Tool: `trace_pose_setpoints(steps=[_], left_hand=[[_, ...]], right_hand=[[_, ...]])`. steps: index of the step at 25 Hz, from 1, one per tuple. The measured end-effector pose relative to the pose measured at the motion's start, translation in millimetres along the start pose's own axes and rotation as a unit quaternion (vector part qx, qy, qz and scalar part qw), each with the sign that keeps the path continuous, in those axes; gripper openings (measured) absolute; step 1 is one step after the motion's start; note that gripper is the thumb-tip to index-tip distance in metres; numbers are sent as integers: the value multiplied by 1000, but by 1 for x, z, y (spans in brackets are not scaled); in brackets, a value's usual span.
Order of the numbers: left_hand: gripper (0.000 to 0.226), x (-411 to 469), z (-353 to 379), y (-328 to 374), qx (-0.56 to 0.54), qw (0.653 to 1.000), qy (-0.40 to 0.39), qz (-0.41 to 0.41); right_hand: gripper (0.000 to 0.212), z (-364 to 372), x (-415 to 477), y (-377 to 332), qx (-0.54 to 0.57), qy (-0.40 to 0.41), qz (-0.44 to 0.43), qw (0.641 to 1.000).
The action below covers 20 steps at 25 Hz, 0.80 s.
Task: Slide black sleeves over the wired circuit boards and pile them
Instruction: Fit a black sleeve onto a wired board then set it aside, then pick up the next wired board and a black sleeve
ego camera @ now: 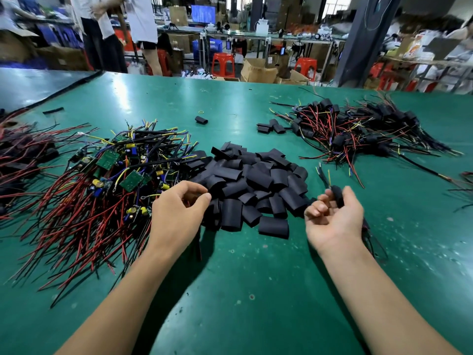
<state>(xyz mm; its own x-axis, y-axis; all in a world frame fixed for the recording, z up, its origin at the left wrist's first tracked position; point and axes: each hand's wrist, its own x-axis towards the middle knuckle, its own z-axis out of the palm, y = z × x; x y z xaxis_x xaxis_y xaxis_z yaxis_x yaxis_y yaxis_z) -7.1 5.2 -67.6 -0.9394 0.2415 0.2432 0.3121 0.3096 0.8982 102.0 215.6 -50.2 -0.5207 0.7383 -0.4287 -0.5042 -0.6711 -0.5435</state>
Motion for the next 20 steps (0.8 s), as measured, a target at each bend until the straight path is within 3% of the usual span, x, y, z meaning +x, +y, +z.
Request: trace_pose_setpoints(steps=[3,6,8,12,15,17,20], left_hand=[[3,-2,-2,-2,65,997,31,6],[4,-3,-1,-1,50,996,70,-22],[9,-3,0,1,30,994,94,-38],[23,0,0,3,-105,976,137,-133],[14,2,0,3,-175,956,144,-188],[6,2,0,1,-168,957,144,-187],[5,1,2,1,-153,966,129,-165]], right_hand=[[31,-1,3,2,-10,-12,-23,1000],[32,-3,4,14,-136,-63,-83,985],[32,-5,2,27,-288,-116,-180,933],[18,-8,-5,48,-498,-257,-369,742],[7,-11,-7,52,-577,-317,-402,636],[6,-13,-6,52,-601,-334,-395,609],[7,-14,-4,51,-604,-331,-385,614]])
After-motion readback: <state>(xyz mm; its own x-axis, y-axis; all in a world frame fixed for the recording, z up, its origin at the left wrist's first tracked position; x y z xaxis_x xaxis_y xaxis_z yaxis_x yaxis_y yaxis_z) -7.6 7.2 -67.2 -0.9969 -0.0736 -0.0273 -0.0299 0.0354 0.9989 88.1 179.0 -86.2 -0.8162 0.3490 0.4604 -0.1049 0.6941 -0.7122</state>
